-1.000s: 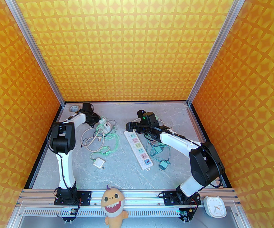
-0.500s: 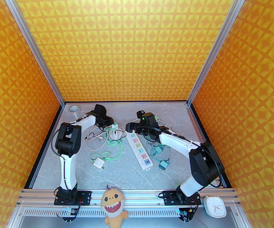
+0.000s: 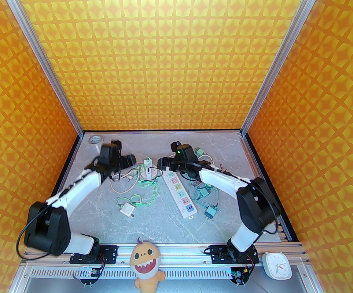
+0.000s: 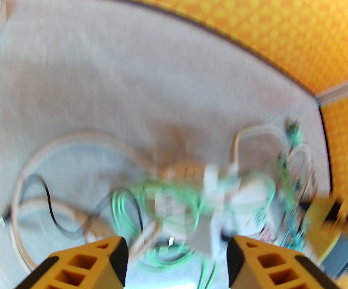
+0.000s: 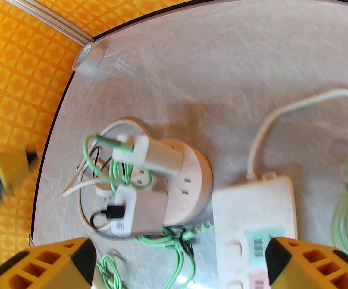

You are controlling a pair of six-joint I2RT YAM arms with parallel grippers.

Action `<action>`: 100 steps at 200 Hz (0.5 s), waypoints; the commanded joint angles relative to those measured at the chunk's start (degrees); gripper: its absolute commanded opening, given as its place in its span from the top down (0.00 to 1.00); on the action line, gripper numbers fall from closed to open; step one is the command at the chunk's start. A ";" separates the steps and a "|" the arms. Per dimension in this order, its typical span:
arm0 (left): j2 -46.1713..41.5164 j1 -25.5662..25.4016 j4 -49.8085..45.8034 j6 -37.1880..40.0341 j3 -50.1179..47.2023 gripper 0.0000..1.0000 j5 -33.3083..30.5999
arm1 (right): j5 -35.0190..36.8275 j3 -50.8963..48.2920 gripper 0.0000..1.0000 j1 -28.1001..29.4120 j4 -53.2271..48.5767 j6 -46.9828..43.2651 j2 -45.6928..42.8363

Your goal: Pull the plug off the socket

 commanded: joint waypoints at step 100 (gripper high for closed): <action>9.44 -22.09 1.14 -3.14 0.38 0.41 -25.59 | -14.01 17.16 0.97 -2.95 -5.36 1.42 19.77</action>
